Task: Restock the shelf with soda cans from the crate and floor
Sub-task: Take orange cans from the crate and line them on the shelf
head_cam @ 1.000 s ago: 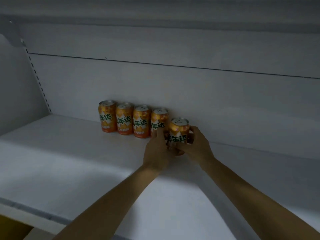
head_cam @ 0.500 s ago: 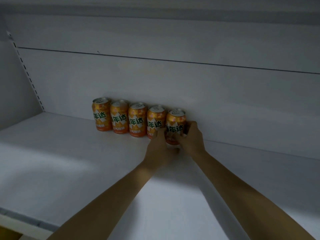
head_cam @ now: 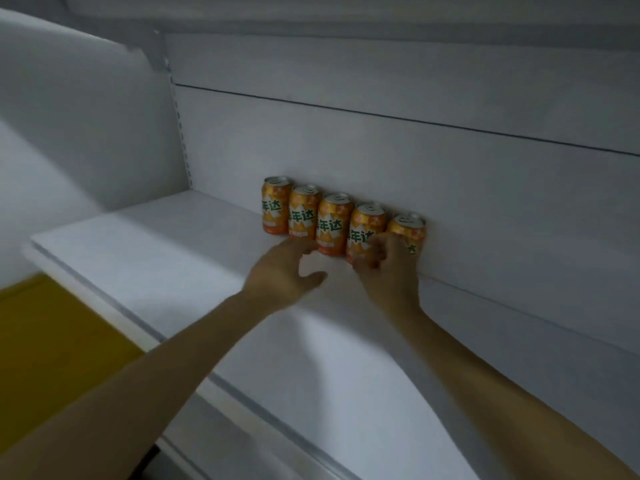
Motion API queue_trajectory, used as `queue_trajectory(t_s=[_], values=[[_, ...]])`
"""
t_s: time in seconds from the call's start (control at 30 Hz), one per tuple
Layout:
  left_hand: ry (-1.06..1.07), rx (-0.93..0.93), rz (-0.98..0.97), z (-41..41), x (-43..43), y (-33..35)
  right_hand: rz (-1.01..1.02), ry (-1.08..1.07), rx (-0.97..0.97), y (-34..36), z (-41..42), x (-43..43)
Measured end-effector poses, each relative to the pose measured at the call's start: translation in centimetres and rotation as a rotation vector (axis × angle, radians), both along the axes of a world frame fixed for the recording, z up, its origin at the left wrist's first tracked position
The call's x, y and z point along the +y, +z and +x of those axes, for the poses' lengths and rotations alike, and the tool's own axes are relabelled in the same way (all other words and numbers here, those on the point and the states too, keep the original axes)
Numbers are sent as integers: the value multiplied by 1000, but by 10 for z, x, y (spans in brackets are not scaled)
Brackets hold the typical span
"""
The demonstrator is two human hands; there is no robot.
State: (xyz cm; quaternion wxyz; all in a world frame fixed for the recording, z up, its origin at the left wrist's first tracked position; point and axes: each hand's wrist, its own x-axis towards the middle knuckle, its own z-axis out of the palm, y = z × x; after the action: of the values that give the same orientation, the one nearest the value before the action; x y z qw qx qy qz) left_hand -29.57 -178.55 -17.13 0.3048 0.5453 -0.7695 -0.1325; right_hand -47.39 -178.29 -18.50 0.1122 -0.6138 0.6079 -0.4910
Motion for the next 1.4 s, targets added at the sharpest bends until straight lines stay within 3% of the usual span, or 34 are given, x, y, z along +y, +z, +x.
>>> queue_trajectory(t_s=[0.17, 0.57, 0.73, 0.87, 1.0, 1.2, 1.4], values=[[270, -237, -23, 99, 47, 17, 150, 437, 282, 22, 87, 9], [707, -215, 192, 311, 207, -7, 173, 990, 817, 22, 346, 83], [801, -168, 282, 397, 267, -36, 292, 1137, 877, -16, 449, 122], [831, -26, 473, 453, 303, -88, 479, 1204, 825, -85, 503, 148], [768, 112, 761, 480, 320, -167, 812, 1239, 842, -184, 502, 167], [722, 382, 1084, 483, 322, -309, 1189, 1092, 846, -319, 470, 169], [943, 604, 1293, 463, 329, -499, 1385, 864, 575, -504, 466, 169]])
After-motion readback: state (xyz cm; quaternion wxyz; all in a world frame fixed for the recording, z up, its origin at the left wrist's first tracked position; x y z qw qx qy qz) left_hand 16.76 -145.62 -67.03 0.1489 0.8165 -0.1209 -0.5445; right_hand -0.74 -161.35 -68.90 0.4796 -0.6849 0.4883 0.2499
